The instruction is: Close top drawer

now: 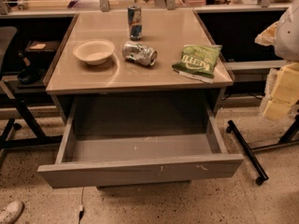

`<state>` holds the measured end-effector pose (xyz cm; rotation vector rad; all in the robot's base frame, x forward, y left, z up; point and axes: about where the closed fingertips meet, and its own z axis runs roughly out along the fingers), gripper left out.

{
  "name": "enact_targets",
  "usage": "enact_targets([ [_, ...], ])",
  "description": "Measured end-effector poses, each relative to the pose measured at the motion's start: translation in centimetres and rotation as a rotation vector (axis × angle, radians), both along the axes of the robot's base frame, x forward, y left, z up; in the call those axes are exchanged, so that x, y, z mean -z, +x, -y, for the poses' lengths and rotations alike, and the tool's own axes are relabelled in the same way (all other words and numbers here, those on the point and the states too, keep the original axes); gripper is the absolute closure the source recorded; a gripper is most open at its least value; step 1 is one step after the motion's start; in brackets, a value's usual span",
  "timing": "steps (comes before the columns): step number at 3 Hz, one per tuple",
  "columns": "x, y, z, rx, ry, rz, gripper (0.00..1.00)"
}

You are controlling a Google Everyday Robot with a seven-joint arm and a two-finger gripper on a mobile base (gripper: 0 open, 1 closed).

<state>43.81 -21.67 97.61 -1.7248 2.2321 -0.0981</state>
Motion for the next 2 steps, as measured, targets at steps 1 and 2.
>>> enact_targets([
  [1,0.00,0.00,0.00,0.000,0.000,0.000,0.00],
  [2,0.00,0.00,0.00,0.000,0.000,0.000,0.18],
])
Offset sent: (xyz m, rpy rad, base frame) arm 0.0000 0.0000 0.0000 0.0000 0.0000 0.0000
